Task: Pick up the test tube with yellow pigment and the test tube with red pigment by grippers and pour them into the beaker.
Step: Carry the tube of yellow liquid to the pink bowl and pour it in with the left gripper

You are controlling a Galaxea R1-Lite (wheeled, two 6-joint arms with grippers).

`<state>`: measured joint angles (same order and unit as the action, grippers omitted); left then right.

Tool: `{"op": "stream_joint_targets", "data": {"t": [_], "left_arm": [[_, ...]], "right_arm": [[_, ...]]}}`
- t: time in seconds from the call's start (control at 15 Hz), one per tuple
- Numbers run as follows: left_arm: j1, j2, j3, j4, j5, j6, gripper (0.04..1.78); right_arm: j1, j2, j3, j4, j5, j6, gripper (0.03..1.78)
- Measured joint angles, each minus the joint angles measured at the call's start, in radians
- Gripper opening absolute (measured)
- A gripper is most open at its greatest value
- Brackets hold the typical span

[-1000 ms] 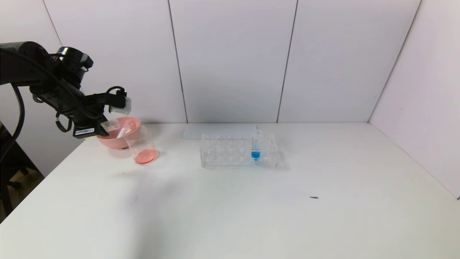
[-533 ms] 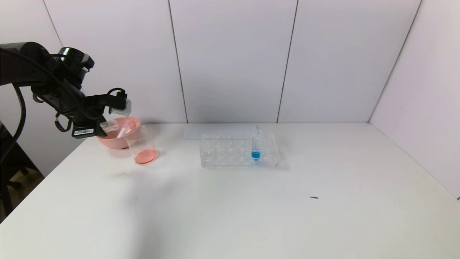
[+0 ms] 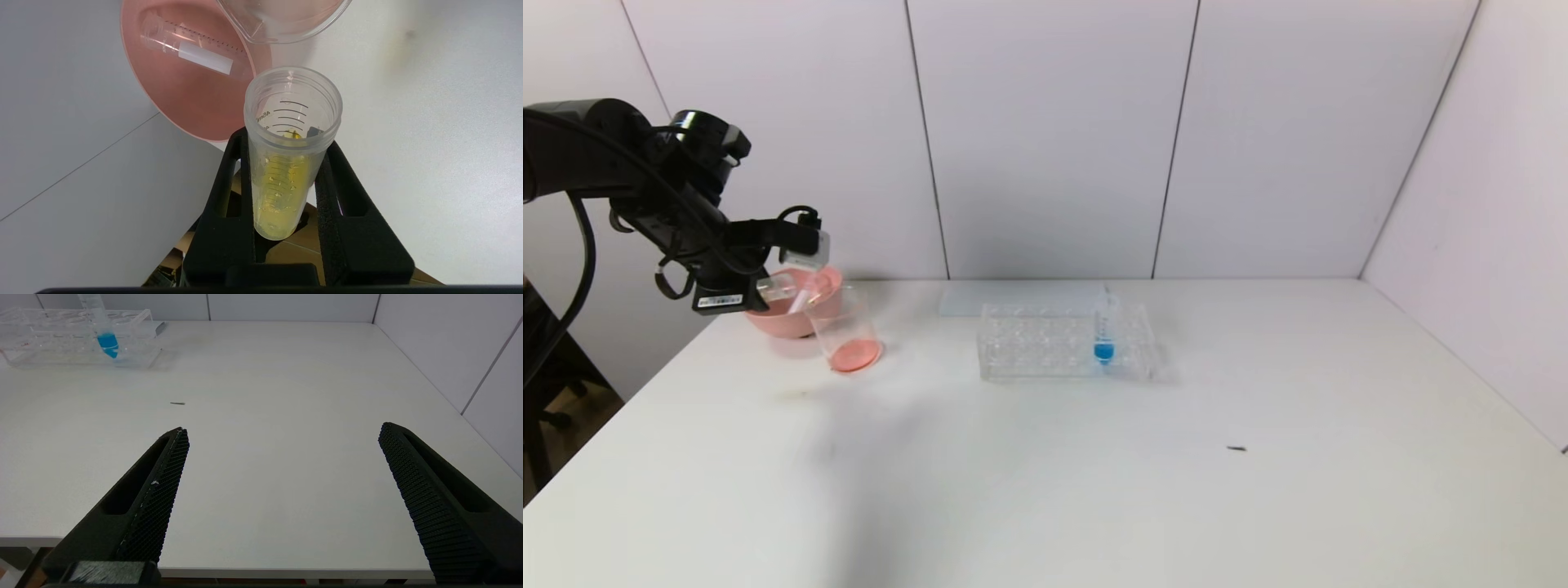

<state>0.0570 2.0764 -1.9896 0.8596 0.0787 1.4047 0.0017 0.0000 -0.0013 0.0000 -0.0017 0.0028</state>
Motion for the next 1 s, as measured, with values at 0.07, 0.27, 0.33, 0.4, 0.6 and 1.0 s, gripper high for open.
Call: {"op": "stream_joint_targets", "data": {"t": [0.07,0.27,0.33,0.4,0.6,1.0], "left_arm": [[-0.004,0.003,0.0,-0.003,0.011,0.003,0.45],[-0.017,0.008,0.0,-0.007,0.039,0.003,0.45],[-0.02,0.009,0.0,-0.01,0.045,0.003,0.45],[-0.023,0.011,0.0,-0.013,0.047,0.003,0.45],[-0.034,0.016,0.0,-0.021,0.072,0.003,0.45],[-0.058,0.024,0.0,-0.044,0.11,0.008,0.45]], "right_arm": [[0.0,0.0,0.0,0.0,0.0,0.0,1.7],[-0.001,0.0,0.0,0.0,0.0,0.0,1.7],[-0.001,0.0,0.0,0.0,0.0,0.0,1.7],[-0.001,0.0,0.0,0.0,0.0,0.0,1.7],[0.0,0.0,0.0,0.0,0.0,0.0,1.7],[0.0,0.0,0.0,0.0,0.0,0.0,1.7]]}}
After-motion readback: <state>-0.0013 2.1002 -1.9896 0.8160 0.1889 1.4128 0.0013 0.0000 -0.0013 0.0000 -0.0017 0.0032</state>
